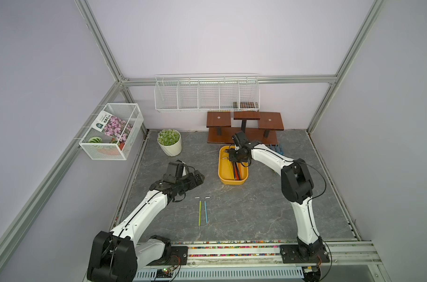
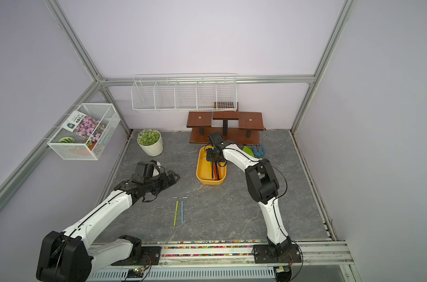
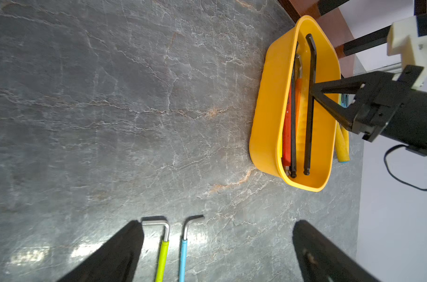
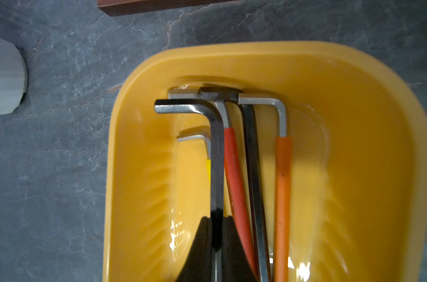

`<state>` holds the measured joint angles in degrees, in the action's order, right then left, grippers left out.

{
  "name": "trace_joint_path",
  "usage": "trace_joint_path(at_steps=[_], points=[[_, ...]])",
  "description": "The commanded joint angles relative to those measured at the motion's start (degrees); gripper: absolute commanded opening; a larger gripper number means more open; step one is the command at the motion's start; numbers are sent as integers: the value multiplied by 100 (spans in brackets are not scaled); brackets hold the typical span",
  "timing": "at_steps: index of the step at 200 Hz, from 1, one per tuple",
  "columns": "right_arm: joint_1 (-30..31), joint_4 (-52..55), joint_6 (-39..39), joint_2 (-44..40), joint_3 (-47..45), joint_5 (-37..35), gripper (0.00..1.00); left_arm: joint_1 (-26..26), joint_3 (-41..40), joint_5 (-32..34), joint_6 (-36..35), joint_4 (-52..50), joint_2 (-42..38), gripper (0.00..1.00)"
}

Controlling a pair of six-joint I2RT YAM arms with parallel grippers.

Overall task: Put the hex key on the desktop into the storage box
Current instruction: Place the Allen key in the storage box.

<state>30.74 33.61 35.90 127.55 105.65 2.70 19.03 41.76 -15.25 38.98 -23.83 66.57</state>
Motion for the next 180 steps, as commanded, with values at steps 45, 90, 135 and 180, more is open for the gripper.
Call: trace_joint_path(at_steps=[45,90,135,180], points=[[-111,-66,-122,-71,-28,309,35,-22,84,6,-11,-66,-111,100],[-103,-241,-187,-735,-562,414,44,-28,217,162,30,-153,-235,100],[29,-404,-317,-1828,-1483,291,48,-26,303,509,162,-369,-582,100],[497,-450,-332,-3008,-2470,-105,54,-28,200,767,208,-320,-802,100]])
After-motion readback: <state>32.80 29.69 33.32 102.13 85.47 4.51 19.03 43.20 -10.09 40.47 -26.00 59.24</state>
